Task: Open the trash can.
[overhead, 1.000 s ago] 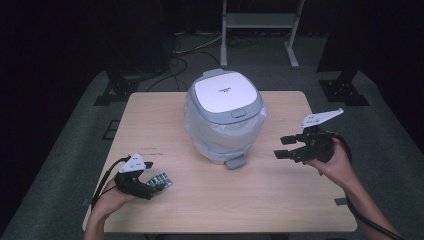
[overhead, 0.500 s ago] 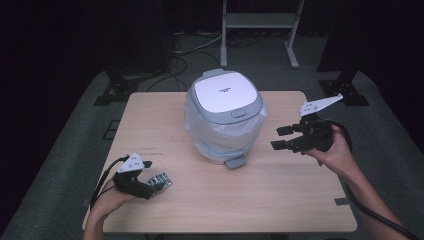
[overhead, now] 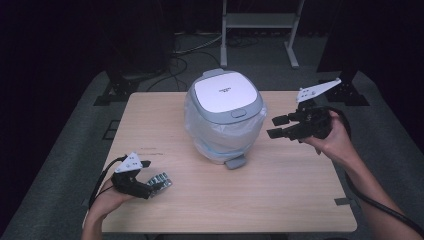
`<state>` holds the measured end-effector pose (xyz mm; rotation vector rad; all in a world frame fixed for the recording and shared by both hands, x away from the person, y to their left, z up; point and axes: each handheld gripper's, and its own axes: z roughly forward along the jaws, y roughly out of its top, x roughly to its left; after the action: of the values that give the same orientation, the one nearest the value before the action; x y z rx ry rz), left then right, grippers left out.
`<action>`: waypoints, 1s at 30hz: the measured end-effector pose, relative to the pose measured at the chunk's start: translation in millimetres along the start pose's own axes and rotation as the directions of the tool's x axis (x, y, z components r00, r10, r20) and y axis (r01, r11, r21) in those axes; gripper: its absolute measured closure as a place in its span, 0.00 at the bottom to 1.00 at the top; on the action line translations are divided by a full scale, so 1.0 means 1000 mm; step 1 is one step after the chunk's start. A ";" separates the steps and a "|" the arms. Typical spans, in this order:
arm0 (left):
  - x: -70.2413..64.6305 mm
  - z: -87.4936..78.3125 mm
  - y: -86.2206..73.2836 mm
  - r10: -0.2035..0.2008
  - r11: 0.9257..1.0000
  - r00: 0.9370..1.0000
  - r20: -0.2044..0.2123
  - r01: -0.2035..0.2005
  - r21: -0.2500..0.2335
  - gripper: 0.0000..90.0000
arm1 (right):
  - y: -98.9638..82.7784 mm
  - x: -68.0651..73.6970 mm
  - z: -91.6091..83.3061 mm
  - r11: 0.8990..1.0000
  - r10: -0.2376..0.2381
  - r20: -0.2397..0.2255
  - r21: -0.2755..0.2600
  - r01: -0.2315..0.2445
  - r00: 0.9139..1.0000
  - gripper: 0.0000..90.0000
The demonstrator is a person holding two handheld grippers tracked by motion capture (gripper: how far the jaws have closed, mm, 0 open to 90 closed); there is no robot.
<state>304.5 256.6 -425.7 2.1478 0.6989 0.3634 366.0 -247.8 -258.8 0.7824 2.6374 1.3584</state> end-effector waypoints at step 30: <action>0.003 -0.008 -0.004 -0.012 1.000 1.000 -0.015 0.012 -0.012 0.09 | 0.051 0.003 0.017 0.999 -0.038 -0.044 0.020 0.039 0.998 0.78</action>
<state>301.8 264.8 -423.7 2.1310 0.7162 0.3764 388.7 -209.6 -228.8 0.7091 2.6892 1.3558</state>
